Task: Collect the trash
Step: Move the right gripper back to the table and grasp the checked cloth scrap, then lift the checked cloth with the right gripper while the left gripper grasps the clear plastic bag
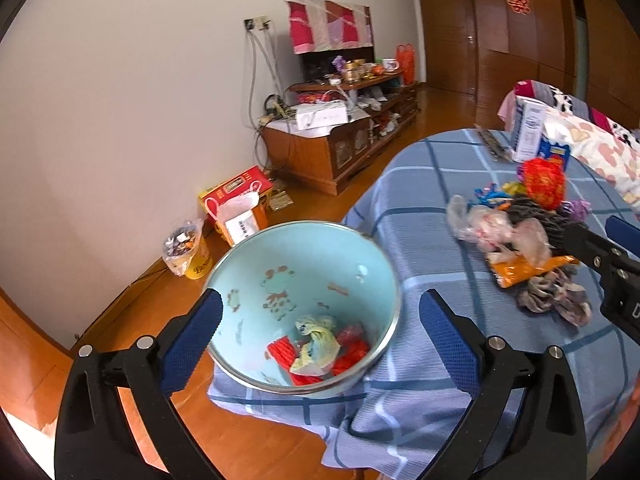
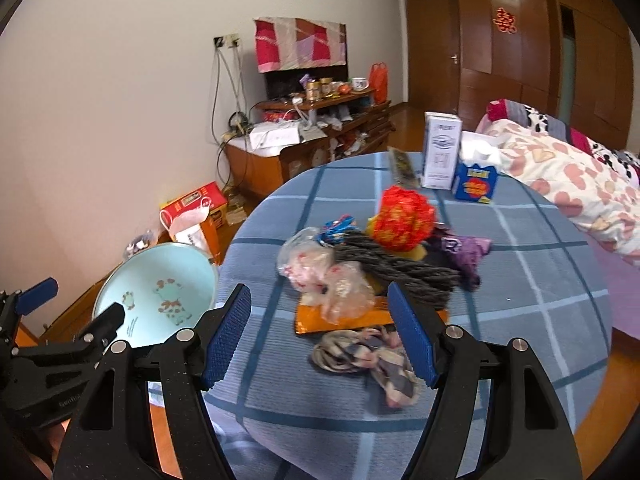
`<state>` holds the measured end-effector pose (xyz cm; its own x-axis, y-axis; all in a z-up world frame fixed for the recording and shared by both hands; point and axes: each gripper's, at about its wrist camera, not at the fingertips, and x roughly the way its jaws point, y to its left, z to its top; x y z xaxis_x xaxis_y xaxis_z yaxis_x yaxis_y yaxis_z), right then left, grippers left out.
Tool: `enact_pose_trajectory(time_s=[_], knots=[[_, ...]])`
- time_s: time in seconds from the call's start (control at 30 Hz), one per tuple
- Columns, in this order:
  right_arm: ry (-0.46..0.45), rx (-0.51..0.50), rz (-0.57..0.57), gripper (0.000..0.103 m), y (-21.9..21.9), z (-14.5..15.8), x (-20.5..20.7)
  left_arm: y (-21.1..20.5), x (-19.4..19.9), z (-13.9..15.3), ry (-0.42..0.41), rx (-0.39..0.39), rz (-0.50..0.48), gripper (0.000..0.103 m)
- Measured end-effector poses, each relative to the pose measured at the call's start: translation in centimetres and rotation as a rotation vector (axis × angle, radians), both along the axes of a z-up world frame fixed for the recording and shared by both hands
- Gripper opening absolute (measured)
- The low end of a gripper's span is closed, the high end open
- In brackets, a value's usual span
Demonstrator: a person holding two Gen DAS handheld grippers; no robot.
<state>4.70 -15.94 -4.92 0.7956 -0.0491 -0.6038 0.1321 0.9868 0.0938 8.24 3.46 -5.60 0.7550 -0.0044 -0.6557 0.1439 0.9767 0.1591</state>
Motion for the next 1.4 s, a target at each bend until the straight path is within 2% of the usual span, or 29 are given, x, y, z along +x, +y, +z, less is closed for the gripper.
enact_pose_trajectory(time_s=[0.27, 0.4, 0.57, 0.7, 0.93, 1.1, 1.2, 1.27, 1.3, 1.4], knots=[[-0.019, 0.001, -0.036, 0.07, -1.5, 0.3, -1.6, -1.9, -1.4, 0.4, -0.016, 0.013, -0.039, 0.097], [-0.032, 0.015, -0.088, 0.07, -3.6, 0.4, -2.6, -2.8, -1.7, 0.1, -0.013, 0.023, -0.056, 0.097], [0.003, 0.038, -0.177, 0.066, -7.3, -1.3, -4.0, -3.4, -1.6, -0.8, 0.0, 0.023, -0.072, 0.097], [0.032, 0.043, -0.198, 0.061, -8.7, -2.9, -4.5, -4.1, -1.4, -2.2, 0.031, 0.021, -0.087, 0.097], [0.057, 0.067, -0.124, 0.06, -7.9, -4.6, -3.6, -4.1, -0.5, -3.4, 0.055, 0.022, -0.089, 0.096], [0.114, 0.071, -0.05, 0.06, -6.2, -6.6, -1.2, -3.6, 0.2, -3.6, 0.057, 0.008, -0.082, 0.096], [0.181, 0.09, -0.006, 0.033, -5.6, -8.3, 0.1, -3.6, 0.5, -3.7, 0.063, 0.012, -0.081, 0.096], [0.189, 0.092, 0.006, 0.03, -5.4, -8.6, 0.2, -3.6, 0.7, -3.8, 0.068, 0.012, -0.079, 0.096], [0.183, 0.086, 0.015, 0.025, -5.4, -8.4, 0.0, -3.7, 0.7, -3.8, 0.07, 0.009, -0.078, 0.096], [0.161, 0.086, 0.011, 0.022, -6.1, -7.4, -0.8, -4.0, 1.1, -3.7, 0.079, -0.011, -0.081, 0.096]])
